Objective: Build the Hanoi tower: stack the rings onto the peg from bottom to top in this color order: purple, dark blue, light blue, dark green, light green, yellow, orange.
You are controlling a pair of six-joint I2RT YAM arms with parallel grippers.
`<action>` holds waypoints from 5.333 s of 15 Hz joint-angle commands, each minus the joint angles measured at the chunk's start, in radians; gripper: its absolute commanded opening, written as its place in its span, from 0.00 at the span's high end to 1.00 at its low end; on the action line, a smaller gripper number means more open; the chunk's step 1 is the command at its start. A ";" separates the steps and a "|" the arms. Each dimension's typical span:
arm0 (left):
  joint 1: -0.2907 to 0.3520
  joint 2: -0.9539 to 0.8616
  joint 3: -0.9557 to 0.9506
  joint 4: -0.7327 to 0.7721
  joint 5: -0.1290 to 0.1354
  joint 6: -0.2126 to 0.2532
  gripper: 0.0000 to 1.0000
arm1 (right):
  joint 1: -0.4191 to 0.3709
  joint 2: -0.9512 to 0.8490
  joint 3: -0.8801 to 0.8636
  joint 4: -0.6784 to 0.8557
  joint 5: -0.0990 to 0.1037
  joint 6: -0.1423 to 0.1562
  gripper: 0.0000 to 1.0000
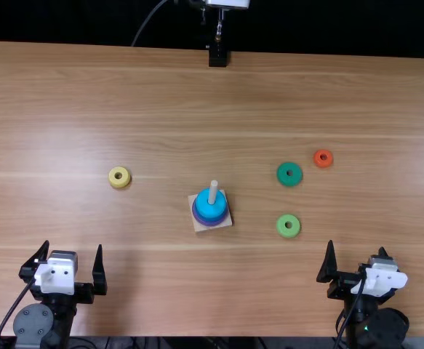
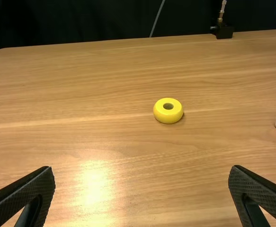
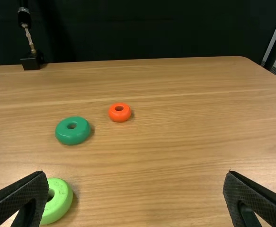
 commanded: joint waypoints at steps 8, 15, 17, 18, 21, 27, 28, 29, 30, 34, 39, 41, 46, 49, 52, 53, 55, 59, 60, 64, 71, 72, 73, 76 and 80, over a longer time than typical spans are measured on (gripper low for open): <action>0.007 -0.012 -0.104 -0.080 -0.001 0.013 0.00 | -0.061 0.027 0.009 -0.149 0.007 0.004 0.00; 0.007 -0.012 -0.104 -0.080 0.001 0.013 0.00 | -0.065 0.190 0.300 0.201 0.015 -0.003 0.00; 0.007 -0.012 -0.104 -0.080 0.001 0.013 0.00 | -0.053 0.357 0.501 0.197 0.015 -0.007 0.00; 0.007 -0.012 -0.104 -0.080 0.001 0.013 0.00 | -0.033 0.446 0.585 0.197 0.022 -0.012 0.00; 0.007 -0.012 -0.104 -0.080 0.001 0.013 0.00 | 0.005 0.690 0.779 0.129 0.024 -0.007 0.00; 0.007 -0.012 -0.104 -0.080 0.001 0.013 0.00 | 0.189 1.211 1.216 -0.421 0.020 0.003 0.00; 0.007 -0.012 -0.104 -0.080 0.001 0.013 0.00 | 0.215 1.296 1.285 -0.508 0.017 0.028 0.00; 0.007 -0.012 -0.104 -0.080 0.001 0.013 0.00 | 0.224 1.371 1.339 -0.554 0.017 0.100 0.00; 0.007 -0.012 -0.104 -0.080 0.001 0.013 0.00 | 0.224 1.440 1.375 -0.570 0.017 0.214 0.00; 0.007 -0.012 -0.104 -0.080 0.001 0.013 0.00 | 0.237 1.647 1.385 -0.563 0.024 0.373 0.00; 0.007 -0.012 -0.104 -0.080 0.001 0.013 0.00 | 0.237 1.833 1.388 -0.561 0.022 0.317 0.00; 0.007 -0.012 -0.104 -0.080 0.001 0.013 0.00 | 0.240 1.882 1.389 -0.559 0.022 0.258 0.00; 0.007 -0.012 -0.104 -0.080 0.001 0.013 0.00 | 0.258 1.977 1.458 -0.559 0.018 0.251 0.00; 0.007 -0.012 -0.104 -0.080 0.001 0.013 0.00 | 0.261 2.024 1.461 -0.558 0.020 0.251 0.00; 0.007 -0.012 -0.104 -0.080 0.001 0.013 0.00 | 0.260 2.063 1.461 -0.558 0.024 0.251 0.00; 0.007 -0.012 -0.104 -0.080 0.001 0.013 0.00 | 0.258 2.073 1.461 -0.558 0.024 0.251 0.00; 0.007 -0.012 -0.104 -0.080 0.001 0.013 0.00 | 0.257 2.081 1.463 -0.552 0.024 0.251 0.00; 0.007 -0.012 -0.104 -0.080 0.001 0.013 0.00 | 0.255 2.110 1.463 -0.438 0.024 0.251 0.00; 0.007 -0.012 -0.104 -0.080 0.001 0.013 0.00 | 0.255 2.110 1.461 -0.436 0.024 0.251 0.00; 0.007 -0.012 -0.104 -0.080 0.001 0.013 0.00 | 0.257 2.112 1.461 -0.440 0.024 0.251 0.00; 0.007 -0.012 -0.104 -0.080 0.001 0.013 0.00 | 0.258 2.112 1.452 -0.449 0.026 0.251 0.54; 0.007 -0.012 -0.104 -0.080 -0.001 0.013 0.00 | 0.258 2.112 1.451 -0.449 0.024 0.251 0.65; 0.007 -0.012 -0.104 -0.080 0.001 0.013 0.00 | 0.258 2.112 1.449 -0.451 0.024 0.251 0.79; 0.007 -0.012 -0.104 -0.080 0.001 0.013 0.00 | 0.260 2.112 1.448 -0.451 0.020 0.251 1.00; 0.007 -0.012 -0.104 -0.080 0.001 0.013 0.00 | 0.258 2.107 1.458 -0.438 0.017 0.253 1.00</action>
